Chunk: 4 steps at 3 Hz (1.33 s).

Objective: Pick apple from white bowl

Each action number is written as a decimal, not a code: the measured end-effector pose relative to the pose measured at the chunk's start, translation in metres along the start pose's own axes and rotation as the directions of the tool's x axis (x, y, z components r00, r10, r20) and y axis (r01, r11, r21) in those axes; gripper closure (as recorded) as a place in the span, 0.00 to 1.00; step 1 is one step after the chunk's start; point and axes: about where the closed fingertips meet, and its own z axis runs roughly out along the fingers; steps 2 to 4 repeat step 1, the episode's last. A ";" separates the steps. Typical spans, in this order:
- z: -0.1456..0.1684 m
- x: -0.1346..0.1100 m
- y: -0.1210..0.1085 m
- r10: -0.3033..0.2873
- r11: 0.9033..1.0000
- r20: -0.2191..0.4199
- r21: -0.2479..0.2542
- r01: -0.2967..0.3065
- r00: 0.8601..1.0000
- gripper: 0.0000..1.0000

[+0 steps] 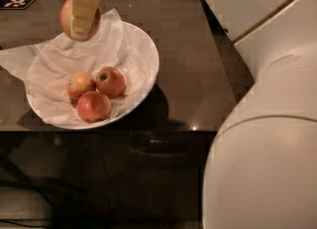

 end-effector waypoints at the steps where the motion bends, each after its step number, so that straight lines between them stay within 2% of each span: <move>1: -0.008 -0.012 -0.009 -0.008 0.999 0.033 0.037 0.007 0.999 1.00; 4: -0.008 -0.012 -0.009 -0.008 0.999 0.033 0.037 0.007 0.999 1.00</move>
Offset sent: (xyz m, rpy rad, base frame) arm 0.0000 0.0000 0.0000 0.0000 0.0000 0.0000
